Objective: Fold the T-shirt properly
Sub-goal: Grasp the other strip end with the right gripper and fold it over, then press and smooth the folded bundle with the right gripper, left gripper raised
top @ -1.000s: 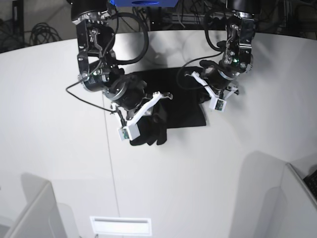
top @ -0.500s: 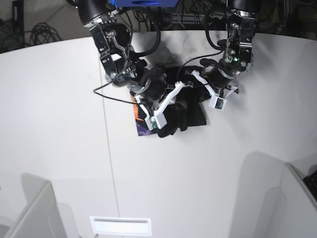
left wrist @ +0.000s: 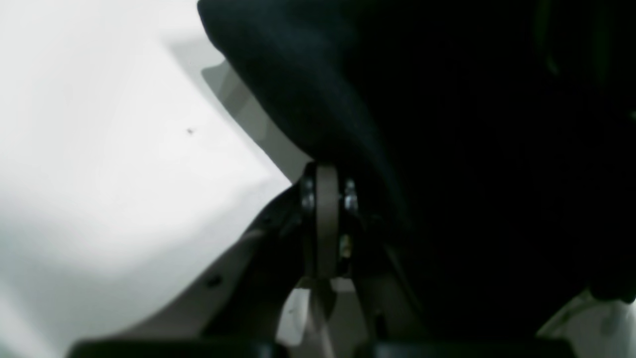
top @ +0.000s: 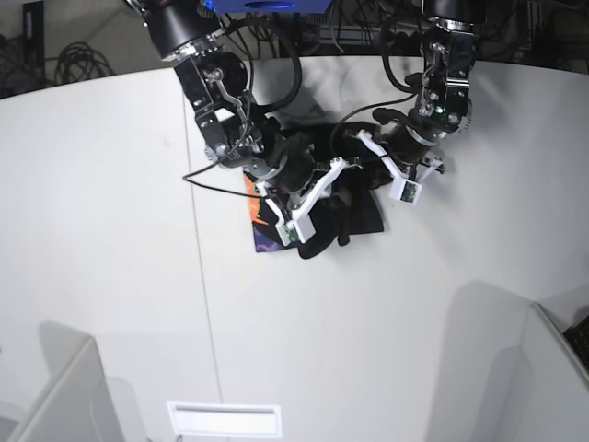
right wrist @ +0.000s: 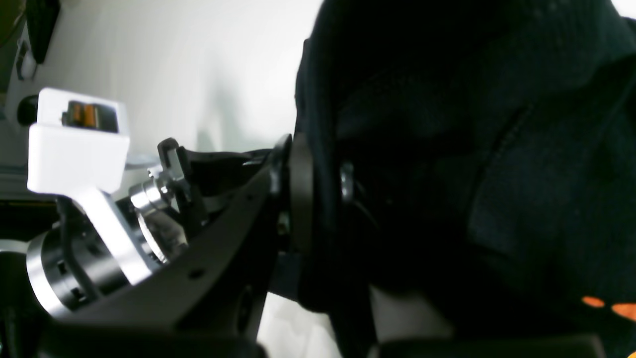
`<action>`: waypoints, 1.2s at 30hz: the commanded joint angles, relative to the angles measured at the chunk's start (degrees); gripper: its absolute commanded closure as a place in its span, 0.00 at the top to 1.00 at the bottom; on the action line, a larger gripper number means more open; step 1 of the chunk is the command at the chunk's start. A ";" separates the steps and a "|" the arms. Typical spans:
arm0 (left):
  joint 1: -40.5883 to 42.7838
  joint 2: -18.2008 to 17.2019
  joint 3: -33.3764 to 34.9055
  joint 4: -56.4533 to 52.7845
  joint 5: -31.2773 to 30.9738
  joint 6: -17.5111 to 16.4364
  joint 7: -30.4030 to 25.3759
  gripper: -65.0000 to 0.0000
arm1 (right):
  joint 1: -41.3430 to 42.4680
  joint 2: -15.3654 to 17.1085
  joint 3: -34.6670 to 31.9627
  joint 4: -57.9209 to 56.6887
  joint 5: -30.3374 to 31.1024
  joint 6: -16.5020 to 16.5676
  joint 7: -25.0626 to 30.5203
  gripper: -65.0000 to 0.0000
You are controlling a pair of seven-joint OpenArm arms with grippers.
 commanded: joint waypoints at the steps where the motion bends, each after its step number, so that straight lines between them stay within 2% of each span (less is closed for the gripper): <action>1: 0.54 -0.26 -0.21 0.28 0.75 0.15 2.08 0.00 | 0.84 -0.58 -0.04 0.68 0.69 0.55 1.12 0.00; 5: 2.74 0.01 -1.27 3.18 0.66 0.15 2.08 0.00 | 1.36 -0.75 -0.04 -2.66 0.69 0.55 1.38 0.00; 12: 8.81 -0.17 -9.80 11.62 0.66 0.06 2.17 0.00 | 1.45 -1.37 -0.04 -4.68 0.77 0.55 1.38 0.02; 16: 11.35 -0.26 -16.30 12.76 0.66 -0.11 2.17 0.00 | 1.45 -1.54 -0.04 -4.33 0.77 0.55 1.12 0.32; 18: 11.88 -0.26 -19.82 12.67 0.58 -0.20 2.17 0.00 | 1.36 -1.54 -0.13 -4.33 0.77 0.55 1.12 0.41; 19: 11.88 -0.26 -21.22 12.59 0.58 -0.20 2.17 0.00 | 1.19 -1.54 -0.13 -4.24 0.77 0.55 1.12 0.42; 24: 12.76 -0.26 -25.97 12.41 0.58 -0.20 2.17 0.00 | 1.01 -1.37 -0.13 -1.43 0.69 0.55 1.12 0.39; 33: 13.02 0.01 -26.15 12.41 0.58 -0.20 2.17 0.00 | 1.10 -1.54 -0.13 0.51 0.69 0.55 -2.13 0.39; 36: 13.02 0.01 -26.32 12.41 0.58 -0.20 2.17 0.00 | 1.28 -1.28 -3.56 0.33 0.69 0.55 -2.05 0.39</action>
